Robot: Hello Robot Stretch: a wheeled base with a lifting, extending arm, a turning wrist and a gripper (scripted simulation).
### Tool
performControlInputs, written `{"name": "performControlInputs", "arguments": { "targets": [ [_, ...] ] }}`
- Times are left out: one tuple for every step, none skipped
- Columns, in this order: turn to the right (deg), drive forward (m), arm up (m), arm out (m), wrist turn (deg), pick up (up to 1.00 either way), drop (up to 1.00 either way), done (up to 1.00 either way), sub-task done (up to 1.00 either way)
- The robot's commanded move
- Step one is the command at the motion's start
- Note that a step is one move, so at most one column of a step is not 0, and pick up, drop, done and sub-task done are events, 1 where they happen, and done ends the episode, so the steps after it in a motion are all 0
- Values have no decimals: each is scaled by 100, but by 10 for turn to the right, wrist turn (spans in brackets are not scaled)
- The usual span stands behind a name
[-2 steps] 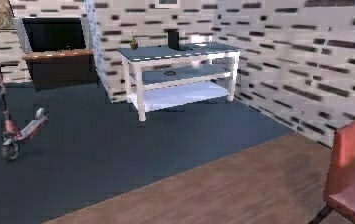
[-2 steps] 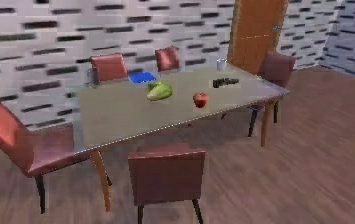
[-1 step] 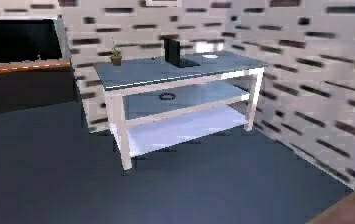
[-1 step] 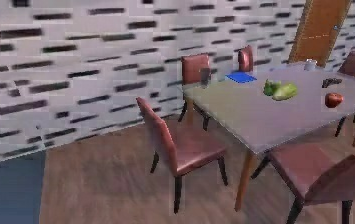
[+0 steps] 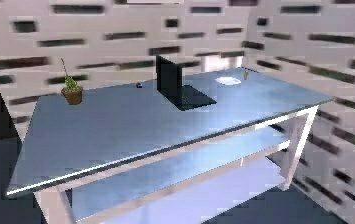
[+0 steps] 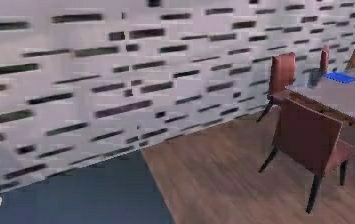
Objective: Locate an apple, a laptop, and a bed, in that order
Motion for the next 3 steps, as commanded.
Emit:
{"name": "performControlInputs", "arguments": {
  "targets": [
    [0,0,0,0,0,0,0,0,100],
    [-450,0,0,0,0,0,0,0,0],
    [-450,0,0,0,0,0,0,0,0]
  ]
}}
